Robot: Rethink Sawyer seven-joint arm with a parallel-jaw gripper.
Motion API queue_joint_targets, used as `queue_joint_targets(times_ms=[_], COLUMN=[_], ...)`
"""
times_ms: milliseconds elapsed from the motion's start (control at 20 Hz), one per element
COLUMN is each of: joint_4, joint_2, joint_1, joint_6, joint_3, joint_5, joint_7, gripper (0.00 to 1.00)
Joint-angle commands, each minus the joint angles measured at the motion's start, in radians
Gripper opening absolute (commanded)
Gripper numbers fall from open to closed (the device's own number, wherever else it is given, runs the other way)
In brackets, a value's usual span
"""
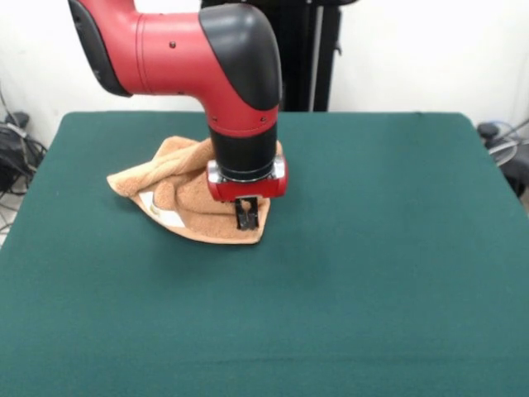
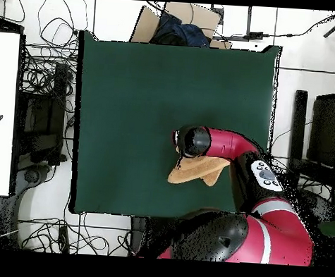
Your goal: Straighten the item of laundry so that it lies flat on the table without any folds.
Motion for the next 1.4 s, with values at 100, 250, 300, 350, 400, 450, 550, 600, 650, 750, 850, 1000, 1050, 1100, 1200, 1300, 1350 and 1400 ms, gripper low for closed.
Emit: queue_joint_targets(times_ms=[100,250,300,350,400,450,550,600,650,750,850,1000,1050,1100,1200,1300,1350,1400], joint_4=[-0.033,-0.024,-0.022,-0.023,-0.022,-0.02,-0.013,-0.013,-0.009,-0.013,-0.031,-0.063,-0.072,-0.077,-0.094,-0.115,-0.127,-0.136], joint_2=[0.044,0.046,0.046,0.044,0.043,0.041,0.04,0.038,0.04,0.054,0.085,0.131,0.135,0.138,0.15,0.176,0.189,0.204], joint_1=[0.025,0.015,0.013,0.013,0.013,0.012,0.009,0.01,0.014,0.02,0.021,0.019,0.024,0.026,0.032,0.034,0.035,0.033], joint_6=[-0.077,-0.075,-0.074,-0.07,-0.067,-0.066,-0.079,-0.09,-0.084,-0.084,-0.093,-0.106,-0.106,-0.103,-0.104,-0.094,-0.094,-0.097], joint_3=[-0.017,-0.012,-0.01,-0.011,-0.01,-0.01,-0.009,-0.005,-0.012,-0.024,-0.028,-0.03,-0.033,-0.035,-0.04,-0.041,-0.042,-0.04], joint_5=[-0.029,-0.019,-0.019,-0.018,-0.018,-0.017,-0.018,-0.026,-0.018,-0.025,-0.035,-0.043,-0.047,-0.046,-0.051,-0.051,-0.052,-0.051], joint_7=[0.107,0.107,0.104,0.104,0.1,0.101,0.103,0.097,0.111,0.113,0.107,0.101,0.099,0.1,0.099,0.092,0.09,0.087], gripper=[0.0,1.0,1.0,1.0,1.0,1.0,1.0,1.0,1.0,1.0,1.0,1.0,1.0,1.0,1.0,1.0,1.0,1.0])
